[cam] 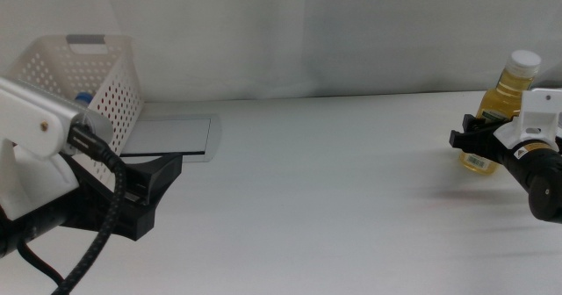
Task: Use arms to grab the bottles and put them into the dustbin to the left of the table.
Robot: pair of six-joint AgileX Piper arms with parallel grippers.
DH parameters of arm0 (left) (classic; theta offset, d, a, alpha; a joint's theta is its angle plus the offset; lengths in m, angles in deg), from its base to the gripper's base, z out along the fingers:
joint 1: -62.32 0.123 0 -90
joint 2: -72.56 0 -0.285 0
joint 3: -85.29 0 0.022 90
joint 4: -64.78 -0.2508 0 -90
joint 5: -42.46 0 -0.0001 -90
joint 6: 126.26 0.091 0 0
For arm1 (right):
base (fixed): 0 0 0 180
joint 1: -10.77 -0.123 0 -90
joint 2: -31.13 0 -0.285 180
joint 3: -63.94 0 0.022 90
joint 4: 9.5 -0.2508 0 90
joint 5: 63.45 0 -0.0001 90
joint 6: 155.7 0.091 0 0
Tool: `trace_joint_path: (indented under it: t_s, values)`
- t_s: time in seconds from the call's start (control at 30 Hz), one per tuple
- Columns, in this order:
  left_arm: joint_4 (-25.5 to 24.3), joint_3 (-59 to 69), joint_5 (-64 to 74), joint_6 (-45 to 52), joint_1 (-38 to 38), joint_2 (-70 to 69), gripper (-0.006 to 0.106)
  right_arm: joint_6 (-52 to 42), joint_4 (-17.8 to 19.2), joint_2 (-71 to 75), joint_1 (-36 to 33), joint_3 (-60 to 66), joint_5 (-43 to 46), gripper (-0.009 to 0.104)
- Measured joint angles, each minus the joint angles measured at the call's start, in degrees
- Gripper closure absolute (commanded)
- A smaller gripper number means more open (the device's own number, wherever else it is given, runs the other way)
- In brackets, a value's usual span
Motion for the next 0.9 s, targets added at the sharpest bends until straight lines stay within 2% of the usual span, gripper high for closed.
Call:
trace_joint_path:
  t_s: [0.07, 0.23, 0.27, 0.33, 0.5, 0.9]
  values:
    - [0.0, 0.0, 0.0, 0.0, 0.0, 0.0, 0.014, -0.1, 1.7, 0.8, 0.0, 0.0, -1.6, 0.098]
    - [0.0, 0.0, 0.0, 0.0, 0.0, 0.0, 0.015, 2.5, 10.9, 5.1, -0.9, 0.0, -6.6, 0.098]
    - [0.0, 0.0, 0.0, 0.0, 0.0, 0.0, 0.015, 6.6, 13.7, 9.4, -3.0, 0.0, -7.3, 0.098]
    - [0.0, 0.0, 0.0, 0.0, 0.0, 0.0, 0.015, 8.7, 15.4, 12.6, -4.9, 0.0, -7.4, 0.098]
    - [0.0, 0.0, 0.0, 0.0, 0.0, 0.0, 0.015, 10.0, 17.4, 18.9, -12.0, 0.0, -8.4, 0.098]
    - [0.0, 0.0, 0.0, 0.0, 0.0, 0.0, 0.015, 10.2, 17.7, 21.5, -32.1, 0.0, -15.7, 0.098]
